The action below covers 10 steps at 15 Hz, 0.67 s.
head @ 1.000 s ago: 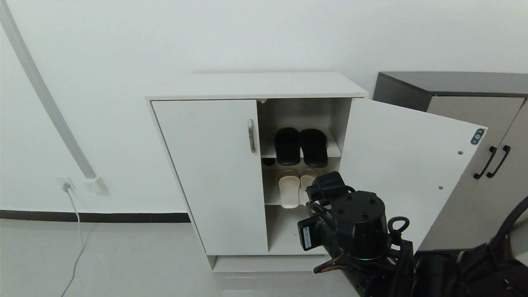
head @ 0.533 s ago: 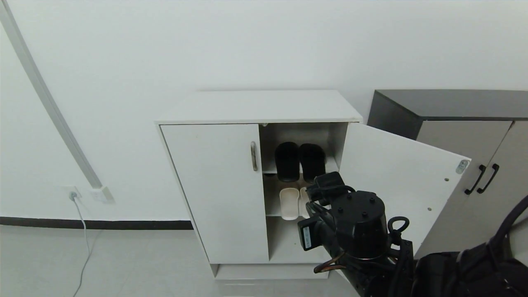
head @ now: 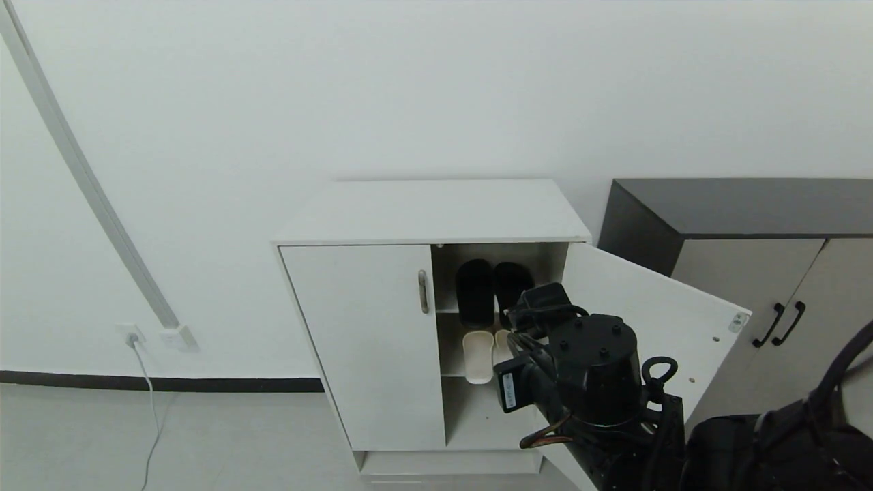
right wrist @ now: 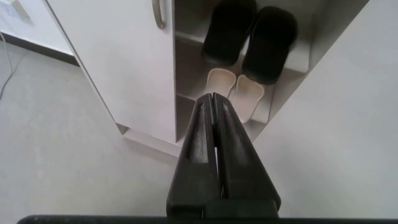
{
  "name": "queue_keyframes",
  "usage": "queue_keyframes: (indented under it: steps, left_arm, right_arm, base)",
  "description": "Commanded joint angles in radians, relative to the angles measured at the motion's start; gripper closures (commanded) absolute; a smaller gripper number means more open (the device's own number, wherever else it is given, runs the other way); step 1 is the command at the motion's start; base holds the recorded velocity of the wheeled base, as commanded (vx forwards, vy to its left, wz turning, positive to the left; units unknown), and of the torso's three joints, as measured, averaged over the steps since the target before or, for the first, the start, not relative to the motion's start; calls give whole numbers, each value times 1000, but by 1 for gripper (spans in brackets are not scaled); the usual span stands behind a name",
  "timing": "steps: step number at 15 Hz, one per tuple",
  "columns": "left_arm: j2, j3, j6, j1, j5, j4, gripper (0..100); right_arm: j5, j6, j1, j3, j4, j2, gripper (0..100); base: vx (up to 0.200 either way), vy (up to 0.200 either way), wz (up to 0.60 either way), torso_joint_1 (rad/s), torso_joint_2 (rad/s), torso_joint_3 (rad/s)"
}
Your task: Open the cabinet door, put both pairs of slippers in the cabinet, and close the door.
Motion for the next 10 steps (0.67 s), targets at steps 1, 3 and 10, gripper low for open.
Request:
queue_keyframes:
  steps: [1,3,10]
  left_arm:
    - [1,0,0,1,0,0,100]
    - [1,0,0,1,0,0,100]
    - [1,0,-2,1,0,0,100]
  right_arm:
    - [0,0,0,0,0,0,100]
    - [0,0,0,2,0,0,100]
    - [2,2,0,6,-2,0,100]
  base:
    - [0,0,0,227,-530,-320]
    - [0,0,0,234,-549,-327]
    - [0,0,0,251,-576,-320]
